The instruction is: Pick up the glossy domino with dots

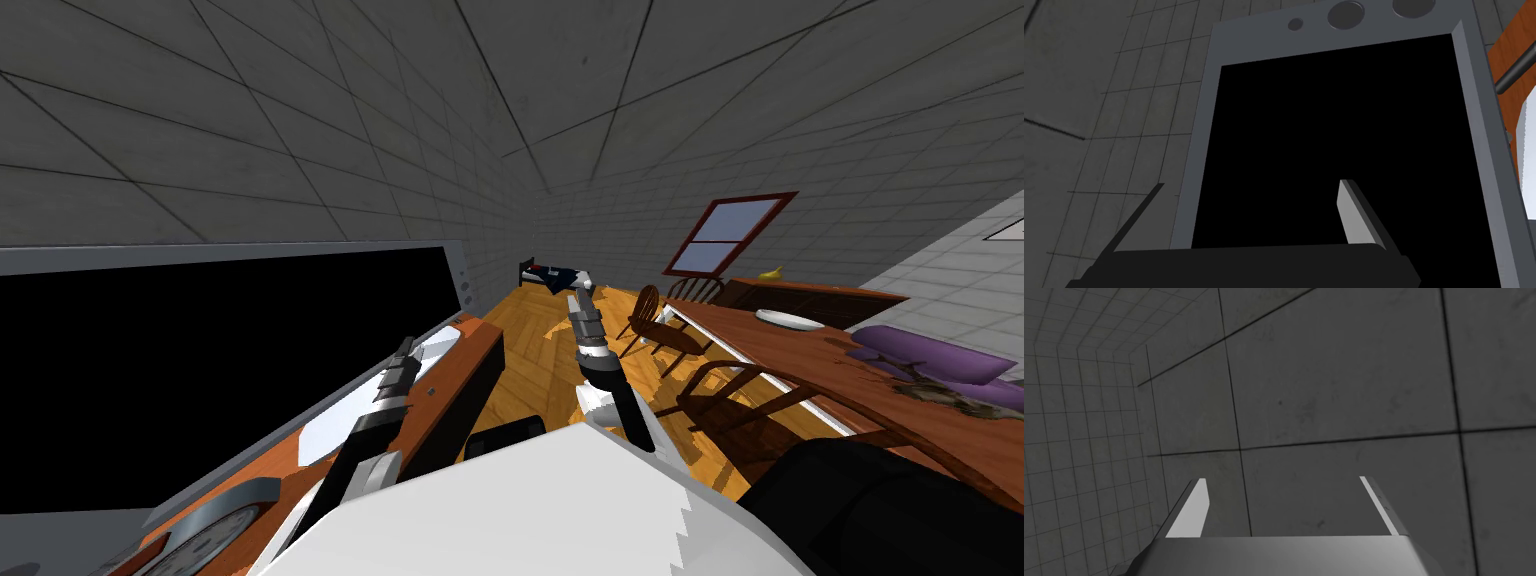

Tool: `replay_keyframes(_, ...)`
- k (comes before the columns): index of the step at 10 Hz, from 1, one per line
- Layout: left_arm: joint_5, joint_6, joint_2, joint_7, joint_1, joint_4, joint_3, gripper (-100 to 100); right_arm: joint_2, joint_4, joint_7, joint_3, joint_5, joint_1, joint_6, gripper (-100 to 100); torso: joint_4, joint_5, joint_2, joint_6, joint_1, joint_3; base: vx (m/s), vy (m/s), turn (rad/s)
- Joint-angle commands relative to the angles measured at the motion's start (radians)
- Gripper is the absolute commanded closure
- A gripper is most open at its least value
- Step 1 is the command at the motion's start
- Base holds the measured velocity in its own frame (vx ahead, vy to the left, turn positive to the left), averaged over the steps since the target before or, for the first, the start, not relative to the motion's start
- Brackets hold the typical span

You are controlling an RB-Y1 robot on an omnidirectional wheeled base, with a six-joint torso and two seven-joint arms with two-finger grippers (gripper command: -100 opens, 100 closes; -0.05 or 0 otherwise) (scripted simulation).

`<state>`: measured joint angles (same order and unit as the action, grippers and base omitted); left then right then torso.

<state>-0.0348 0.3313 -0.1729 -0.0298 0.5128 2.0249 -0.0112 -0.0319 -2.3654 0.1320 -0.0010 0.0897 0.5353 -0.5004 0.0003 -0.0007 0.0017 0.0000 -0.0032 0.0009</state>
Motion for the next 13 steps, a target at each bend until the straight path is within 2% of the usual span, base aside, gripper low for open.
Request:
replay_keyframes(1, 0.018, -0.038, -0.019, -0.028, -0.008, -0.05, 0.001, -100, 0.0, 0.0, 0.0, 0.0, 0.0, 0.0, 0.0, 0, 0.0, 0.0, 0.0, 0.0, 0.0, 0.0, -0.032, -0.049, -0.077)
replay_keyframes(3, 0.028, -0.056, -0.032, -0.043, -0.013, -0.09, 0.004, -100, 0.0, 0.0, 0.0, 0.0, 0.0, 0.0, 0.0, 0, 0.0, 0.0, 0.0, 0.0, 0.0, 0.0, -0.024, -0.041, -0.062)
replay_keyframes(7, 0.069, -0.136, -0.082, -0.104, -0.036, -0.242, 0.013, -100, 0.0, 0.0, 0.0, 0.0, 0.0, 0.0, 0.0, 0, 0.0, 0.0, 0.0, 0.0, 0.0, 0.0, -0.018, -0.048, -0.09)
replay_keyframes(9, 0.069, -0.136, -0.082, -0.104, -0.036, -0.256, 0.013, -100, 0.0, 0.0, 0.0, 0.0, 0.0, 0.0, 0.0, 0, 0.0, 0.0, -0.001, 0.0, 0.0, 0.0, -0.008, -0.029, -0.007)
replay_keyframes(10, 0.079, -0.158, -0.094, -0.119, -0.043, -0.3, 0.014, -100, 0.0, 0.0, 0.0, 0.0, 0.0, 0.0, 0.0, 0, 0.0, 0.0, -0.001, 0.0, 0.002, 0.0, -0.006, -0.018, -0.064)
replay_keyframes(13, 0.096, -0.201, -0.119, -0.146, -0.059, -0.376, 0.015, -100, 0.0, 0.0, 0.0, 0.0, 0.0, 0.0, 0.0, 0, 0.0, 0.0, -0.001, 0.0, 0.001, -0.001, 0.0, -0.037, -0.061)
